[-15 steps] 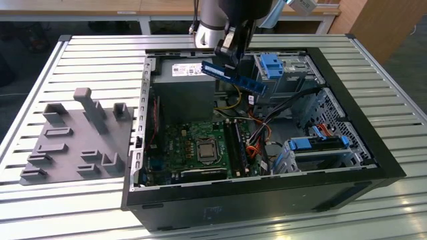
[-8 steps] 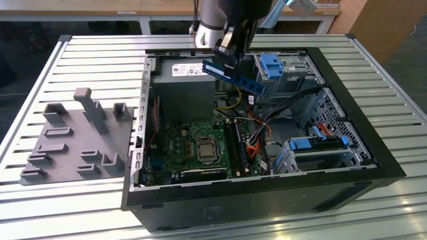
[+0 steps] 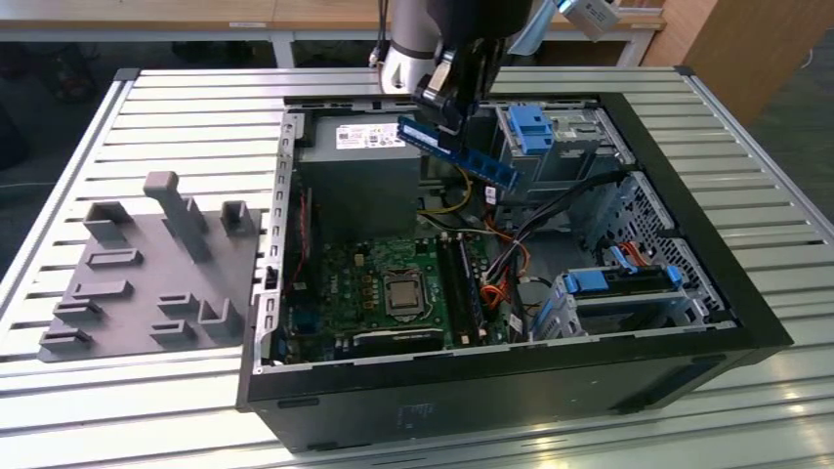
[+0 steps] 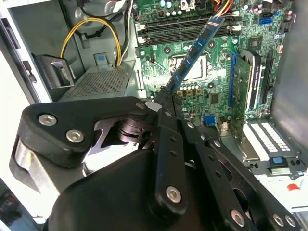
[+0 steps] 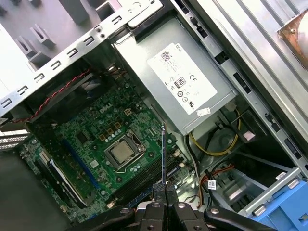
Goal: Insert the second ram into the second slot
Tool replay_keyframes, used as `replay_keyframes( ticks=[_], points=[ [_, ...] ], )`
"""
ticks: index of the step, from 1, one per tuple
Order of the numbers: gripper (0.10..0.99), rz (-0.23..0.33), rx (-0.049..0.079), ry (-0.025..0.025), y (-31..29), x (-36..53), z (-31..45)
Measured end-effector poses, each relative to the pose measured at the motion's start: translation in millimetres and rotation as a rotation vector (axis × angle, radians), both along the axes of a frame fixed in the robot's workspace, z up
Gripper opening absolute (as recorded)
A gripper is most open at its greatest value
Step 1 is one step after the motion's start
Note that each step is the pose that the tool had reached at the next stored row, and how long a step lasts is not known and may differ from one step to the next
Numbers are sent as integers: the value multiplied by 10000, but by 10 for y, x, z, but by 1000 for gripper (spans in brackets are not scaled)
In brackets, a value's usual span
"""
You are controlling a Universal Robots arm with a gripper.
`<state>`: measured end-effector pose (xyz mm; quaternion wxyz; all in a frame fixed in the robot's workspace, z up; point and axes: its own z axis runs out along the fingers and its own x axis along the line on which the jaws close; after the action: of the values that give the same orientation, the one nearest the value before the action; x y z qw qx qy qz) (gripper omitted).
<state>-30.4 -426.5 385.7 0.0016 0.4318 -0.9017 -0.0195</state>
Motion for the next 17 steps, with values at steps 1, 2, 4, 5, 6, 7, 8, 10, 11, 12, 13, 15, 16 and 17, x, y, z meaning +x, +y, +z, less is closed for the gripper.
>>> replay_keyframes(
  ticks=[1, 2, 4, 5, 6, 7, 8, 10, 11, 12, 13, 15, 16, 17],
  points=[
    [122, -75, 0, 0, 0, 0, 0],
    [122, -143, 0, 0, 0, 0, 0],
    [122, -283, 0, 0, 0, 0, -1],
    [122, -353, 0, 0, 0, 0, -1],
    [122, -424, 0, 0, 0, 0, -1],
    [122, -503, 0, 0, 0, 0, -1],
    [122, -576, 0, 0, 0, 0, -2],
    [122, -719, 0, 0, 0, 0, -2],
    [122, -791, 0, 0, 0, 0, -2],
    [122, -867, -1, 0, 0, 0, -2],
    [122, -949, -2, 0, 0, 0, -3],
    [122, -1124, -3, 0, -2, 0, -6],
    [122, -1211, -2, 0, -4, 0, -8],
    [122, -1288, -2, 0, -5, -1, -10]
  ],
)
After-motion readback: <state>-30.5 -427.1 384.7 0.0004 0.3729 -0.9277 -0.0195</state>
